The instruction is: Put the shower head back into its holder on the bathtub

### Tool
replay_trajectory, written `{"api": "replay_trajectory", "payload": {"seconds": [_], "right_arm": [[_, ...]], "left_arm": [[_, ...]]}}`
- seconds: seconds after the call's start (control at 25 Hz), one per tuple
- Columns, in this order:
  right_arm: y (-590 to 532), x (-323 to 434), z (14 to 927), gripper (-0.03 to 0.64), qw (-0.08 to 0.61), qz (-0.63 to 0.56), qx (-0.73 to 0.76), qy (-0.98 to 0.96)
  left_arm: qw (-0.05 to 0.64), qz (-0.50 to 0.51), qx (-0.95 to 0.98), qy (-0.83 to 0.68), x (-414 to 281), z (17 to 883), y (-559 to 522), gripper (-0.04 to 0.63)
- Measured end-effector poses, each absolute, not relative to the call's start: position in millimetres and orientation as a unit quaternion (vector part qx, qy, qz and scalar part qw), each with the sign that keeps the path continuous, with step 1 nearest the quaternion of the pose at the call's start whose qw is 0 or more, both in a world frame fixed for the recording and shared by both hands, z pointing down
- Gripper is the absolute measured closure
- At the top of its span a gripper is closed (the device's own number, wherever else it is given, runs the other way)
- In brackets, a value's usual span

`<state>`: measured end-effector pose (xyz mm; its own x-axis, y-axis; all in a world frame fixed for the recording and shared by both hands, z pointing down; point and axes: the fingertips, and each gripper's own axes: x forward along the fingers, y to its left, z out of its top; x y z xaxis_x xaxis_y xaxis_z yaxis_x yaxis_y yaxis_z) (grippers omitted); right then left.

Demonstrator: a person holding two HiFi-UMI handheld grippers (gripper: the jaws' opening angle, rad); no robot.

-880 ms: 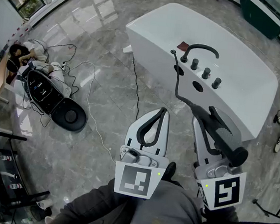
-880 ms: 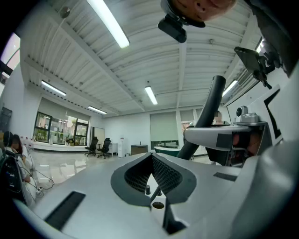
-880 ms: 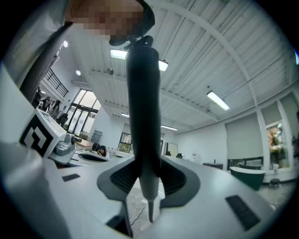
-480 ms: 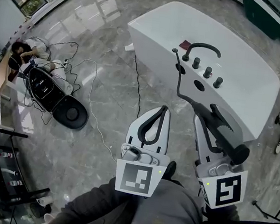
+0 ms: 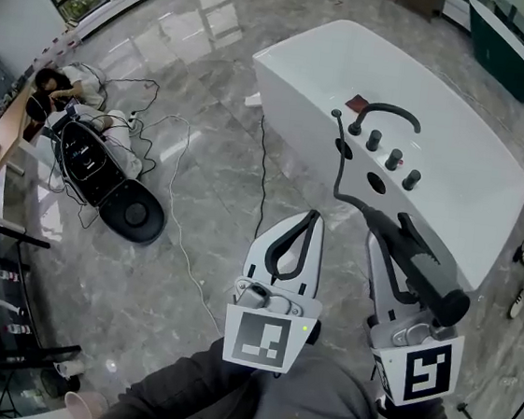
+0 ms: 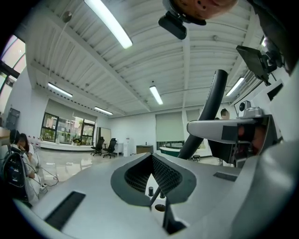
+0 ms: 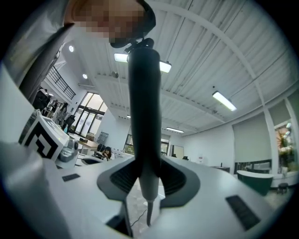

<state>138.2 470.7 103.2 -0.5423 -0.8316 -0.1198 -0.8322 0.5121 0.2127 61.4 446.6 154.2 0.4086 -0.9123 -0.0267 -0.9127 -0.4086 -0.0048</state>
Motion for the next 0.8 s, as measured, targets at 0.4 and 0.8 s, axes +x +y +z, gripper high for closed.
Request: {"api": "replay_trajectory", "payload": {"seconds": [0.4,0.8], "right_arm": [[427.3,126.4,108.4,0.477,-0.014,0.104,-0.475,0.874],[366.7,117.6,96.5,0.477,-0.026,0.102,-0.49,0.865]], "left_arm": [[-0.02,0.003,-0.841,0.541,49.7,180.1,393.5,0.592],[-0.031,0.011,-0.854,0.52,44.0,180.1,327.4,0.592]]}}
